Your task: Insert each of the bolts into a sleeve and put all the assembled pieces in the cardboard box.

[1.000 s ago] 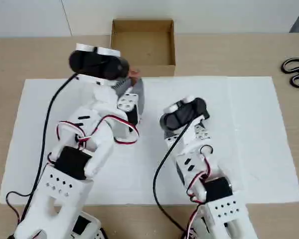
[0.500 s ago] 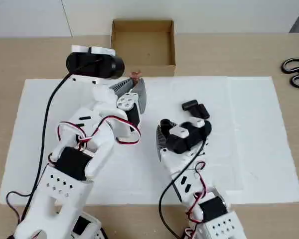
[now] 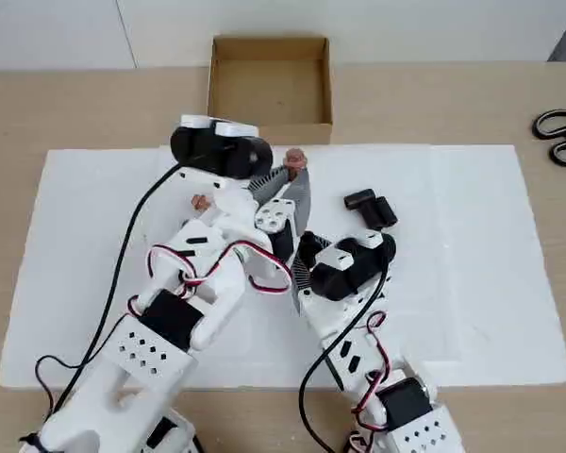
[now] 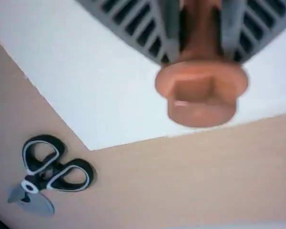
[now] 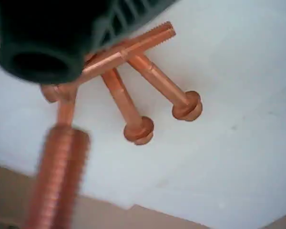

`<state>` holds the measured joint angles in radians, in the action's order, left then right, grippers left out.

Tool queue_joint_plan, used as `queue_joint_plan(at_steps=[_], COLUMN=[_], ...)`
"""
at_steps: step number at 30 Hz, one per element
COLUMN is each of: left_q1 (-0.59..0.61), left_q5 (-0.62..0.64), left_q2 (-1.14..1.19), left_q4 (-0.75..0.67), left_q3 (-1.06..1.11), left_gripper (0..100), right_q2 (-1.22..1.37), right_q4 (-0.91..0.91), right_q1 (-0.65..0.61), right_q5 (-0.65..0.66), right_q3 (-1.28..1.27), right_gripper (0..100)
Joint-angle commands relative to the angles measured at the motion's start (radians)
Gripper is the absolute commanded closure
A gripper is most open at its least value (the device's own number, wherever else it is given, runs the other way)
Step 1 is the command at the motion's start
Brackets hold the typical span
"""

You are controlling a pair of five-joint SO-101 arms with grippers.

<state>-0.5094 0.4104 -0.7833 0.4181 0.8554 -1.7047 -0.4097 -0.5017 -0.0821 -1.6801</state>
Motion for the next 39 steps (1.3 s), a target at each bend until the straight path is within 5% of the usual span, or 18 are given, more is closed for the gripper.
queue_joint_plan(at_steps=[1, 12, 22, 31, 39], left_q1=[-0.02, -0.046, -0.044, -0.044, -0.043], left_q5=[-0.002, 0.005, -0.002, 0.0, 0.0], left_q2=[-0.015, -0.015, -0.015, -0.018, -0.14], left_q4=[-0.032, -0.037, -0.189, -0.184, -0.029], left_q3=[0.01, 0.038, 0.145, 0.2, 0.222], left_gripper=[99, 99, 99, 99, 99], right_q2=[-0.025, -0.025, -0.025, -0.025, -0.027], right_q4=[-0.004, -0.004, -0.004, -0.004, -0.004], right_q1=[-0.005, -0.005, -0.007, -0.004, -0.004], right_q5=[-0.011, -0.011, -0.011, -0.011, -0.011], right_q3=[-0.009, -0.009, -0.009, -0.009, -0.008], right_gripper=[99.5, 99.5, 99.5, 99.5, 99.5])
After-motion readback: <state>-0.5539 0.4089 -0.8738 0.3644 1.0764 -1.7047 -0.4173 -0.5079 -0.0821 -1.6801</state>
